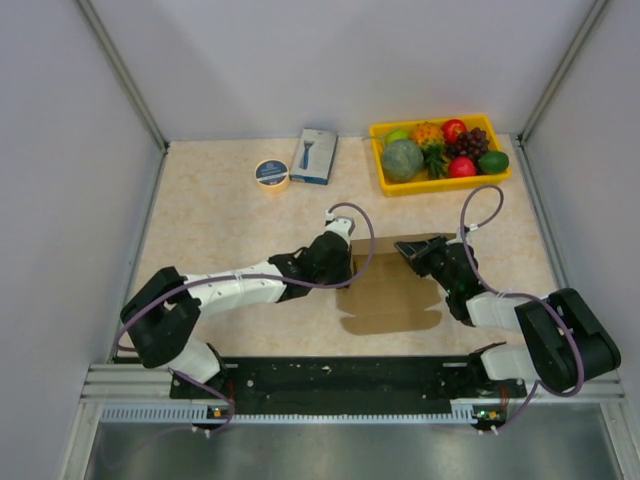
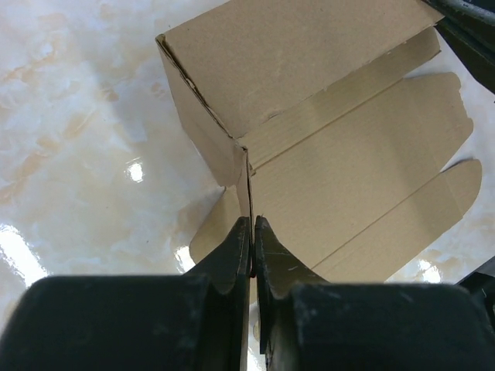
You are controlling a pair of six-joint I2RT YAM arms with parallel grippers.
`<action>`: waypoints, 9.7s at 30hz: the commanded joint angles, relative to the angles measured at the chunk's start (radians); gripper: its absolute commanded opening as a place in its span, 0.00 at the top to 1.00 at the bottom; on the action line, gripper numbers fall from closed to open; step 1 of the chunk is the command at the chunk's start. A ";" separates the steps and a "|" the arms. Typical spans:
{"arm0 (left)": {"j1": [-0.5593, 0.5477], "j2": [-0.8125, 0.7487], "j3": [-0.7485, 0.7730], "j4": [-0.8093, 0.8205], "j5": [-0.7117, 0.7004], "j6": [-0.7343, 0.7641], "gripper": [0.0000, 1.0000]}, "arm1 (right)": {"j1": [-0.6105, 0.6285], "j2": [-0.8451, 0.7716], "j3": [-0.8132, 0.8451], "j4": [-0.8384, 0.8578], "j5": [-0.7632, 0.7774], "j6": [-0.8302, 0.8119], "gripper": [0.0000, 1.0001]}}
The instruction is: Fold the paper box
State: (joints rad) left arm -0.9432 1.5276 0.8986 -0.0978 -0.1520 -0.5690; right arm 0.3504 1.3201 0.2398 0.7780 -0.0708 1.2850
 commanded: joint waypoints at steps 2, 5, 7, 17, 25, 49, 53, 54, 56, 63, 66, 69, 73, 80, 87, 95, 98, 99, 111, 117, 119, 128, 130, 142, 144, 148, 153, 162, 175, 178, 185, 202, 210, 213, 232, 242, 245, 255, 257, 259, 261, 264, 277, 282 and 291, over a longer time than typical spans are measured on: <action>-0.011 0.026 -0.046 0.167 0.083 -0.032 0.88 | 0.004 0.001 -0.017 -0.016 -0.038 -0.036 1.00; -0.012 0.029 -0.062 0.173 0.080 -0.029 0.85 | 0.002 -0.022 -0.017 -0.069 -0.034 -0.074 1.00; -0.012 0.016 -0.093 0.196 0.077 -0.029 0.82 | 0.004 -0.054 -0.034 -0.075 -0.031 -0.096 1.00; -0.012 -0.036 -0.226 0.339 0.147 -0.019 0.47 | 0.004 -0.059 -0.056 -0.072 -0.024 -0.116 1.00; -0.005 -0.237 -0.345 0.406 0.198 0.077 0.32 | 0.002 -0.068 -0.034 -0.100 -0.020 -0.130 1.00; 0.116 -0.127 -0.244 0.400 0.206 0.330 0.38 | 0.004 -0.055 -0.017 -0.097 -0.040 -0.055 1.00; 0.083 -0.055 -0.208 0.440 0.166 0.369 0.38 | 0.002 -0.058 -0.010 -0.112 -0.044 -0.044 1.00; 0.077 -0.052 -0.207 0.454 0.161 0.374 0.39 | 0.004 -0.058 -0.010 -0.112 -0.043 -0.042 1.00; 0.060 -0.047 -0.205 0.472 0.105 0.385 0.39 | 0.004 -0.061 -0.008 -0.114 -0.043 -0.044 1.00; 0.035 -0.003 -0.213 0.549 -0.027 0.416 0.43 | 0.002 -0.047 -0.007 -0.091 -0.057 -0.032 1.00; 0.011 0.017 -0.221 0.592 -0.079 0.431 0.46 | 0.004 -0.044 -0.004 -0.092 -0.057 -0.027 1.00; -0.015 0.042 -0.219 0.616 -0.138 0.445 0.47 | 0.005 -0.045 -0.004 -0.092 -0.060 -0.012 1.00; -0.040 0.066 -0.216 0.644 -0.204 0.463 0.47 | 0.012 -0.045 -0.008 -0.117 -0.050 0.043 1.00; -0.068 0.072 -0.256 0.707 -0.207 0.500 0.41 | 0.032 -0.088 0.013 -0.290 -0.020 0.168 1.00; -0.069 0.100 -0.247 0.696 -0.198 0.512 0.44 | 0.033 -0.136 0.041 -0.402 0.011 0.175 1.00; -0.085 0.172 -0.172 0.664 -0.299 0.456 0.55 | 0.047 -0.113 0.016 -0.361 -0.001 0.200 1.00; -0.095 0.193 -0.150 0.633 -0.378 0.423 0.52 | 0.058 -0.110 0.013 -0.361 0.003 0.208 1.00; -0.097 0.197 -0.153 0.638 -0.392 0.420 0.51 | 0.058 -0.110 0.013 -0.362 0.003 0.208 1.00; -0.137 0.342 -0.090 0.759 -0.658 0.414 0.50 | 0.105 -0.121 0.016 -0.390 0.034 0.238 1.00; -0.138 0.397 -0.078 0.848 -0.739 0.461 0.79 | 0.108 -0.122 0.010 -0.391 0.032 0.246 1.00; -0.140 0.414 -0.076 0.857 -0.777 0.469 0.96 | 0.110 -0.124 -0.005 -0.376 0.031 0.258 1.00; -0.143 0.459 -0.147 1.035 -0.745 0.489 1.00 | 0.122 -0.151 -0.019 -0.384 0.066 0.229 1.00; -0.143 0.447 -0.153 1.030 -0.735 0.449 0.89 | 0.124 -0.137 -0.025 -0.343 0.068 0.209 1.00; -0.147 0.157 -0.415 1.017 -0.451 0.281 0.07 | 0.131 -0.107 -0.022 -0.313 0.105 0.171 1.00; -0.146 0.061 -0.470 0.968 -0.377 0.238 0.01 | 0.130 -0.104 -0.014 -0.316 0.105 0.163 1.00; -0.147 -0.127 -0.550 0.871 -0.218 0.205 0.01 | 0.130 -0.111 -0.016 -0.321 0.106 0.149 1.00; -0.123 -0.364 -0.534 0.635 -0.127 0.164 0.05 | 0.130 -0.121 -0.016 -0.327 0.105 0.119 0.99; -0.022 -0.350 -0.510 0.651 -0.120 0.248 0.24 | 0.131 -0.121 -0.008 -0.324 0.103 0.149 1.00; -0.068 0.115 -0.428 1.087 -0.400 0.377 0.29 | 0.130 -0.117 0.007 -0.352 0.094 0.189 1.00; -0.072 0.203 -0.403 1.184 -0.443 0.409 0.33 | 0.130 -0.121 0.019 -0.367 0.092 0.197 1.00; -0.101 0.301 -0.343 1.271 -0.567 0.471 0.42 | 0.130 -0.121 0.033 -0.382 0.094 0.203 1.00; -0.124 0.445 -0.251 1.386 -0.734 0.606 0.58 | 0.130 -0.101 0.023 -0.355 0.075 0.221 1.00; -0.154 0.560 -0.216 1.545 -0.962 0.715 1.00 | 0.131 -0.127 0.021 -0.379 0.078 0.229 1.00; -0.160 0.580 -0.250 1.693 -0.963 0.768 1.00 | 0.131 -0.124 0.015 -0.368 0.085 0.224 1.00; -0.224 -0.073 -0.668 1.197 -0.469 0.259 0.03 | 0.137 -0.076 -0.014 -0.273 0.100 0.201 0.96; -0.183 0.113 -0.423 0.945 -0.483 0.307 0.08 | 0.137 -0.116 -0.010 -0.315 0.106 0.201 0.97; -0.146 0.189 -0.406 1.033 -0.497 0.298 0.18 | 0.137 -0.124 -0.004 -0.322 0.103 0.200 0.97; -0.111 0.302 -0.302 1.159 -0.656 0.405 0.27 | 0.137 -0.127 0.003 -0.333 0.101 0.204 0.97; -0.106 0.327 -0.303 1.204 -0.634 0.416 0.28 | 0.137 -0.122 0.003 -0.324 0.095 0.209 0.98; -0.105 0.367 -0.270 1.210 -0.638 0.426 0.30 | 0.137 -0.116 0.003 -0.319 0.089 0.211 0.98; -0.101 0.388 -0.253 1.216 -0.650 0.435 0.41 | 0.137 -0.117 0.003 -0.319 0.088 0.211 0.98; -0.100 0.420 -0.231 1.228 -0.670 0.463 0.54 | 0.137 -0.122 0.001 -0.324 0.083 0.212 0.98; -0.106 0.556 -0.153 1.173 -0.971 0.422 1.00 | 0.156 -0.128 -0.023 -0.319 0.095 0.234 0.99; -0.103 0.543 -0.199 1.214 -0.960 0.351 1.00 | 0.165 -0.101 -0.050 -0.293 0.120 0.214 1.00; -0.085 0.539 -0.332 1.432 -0.827 0.322 1.00 | 0.167 -0.090 -0.074 -0.270 0.141 0.189 1.00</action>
State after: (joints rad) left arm -1.0645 2.0663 0.6346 1.2823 -0.9535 -0.1864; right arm 0.5175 1.2114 0.2092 0.6518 0.0311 1.5398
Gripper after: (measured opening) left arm 0.065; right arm 0.008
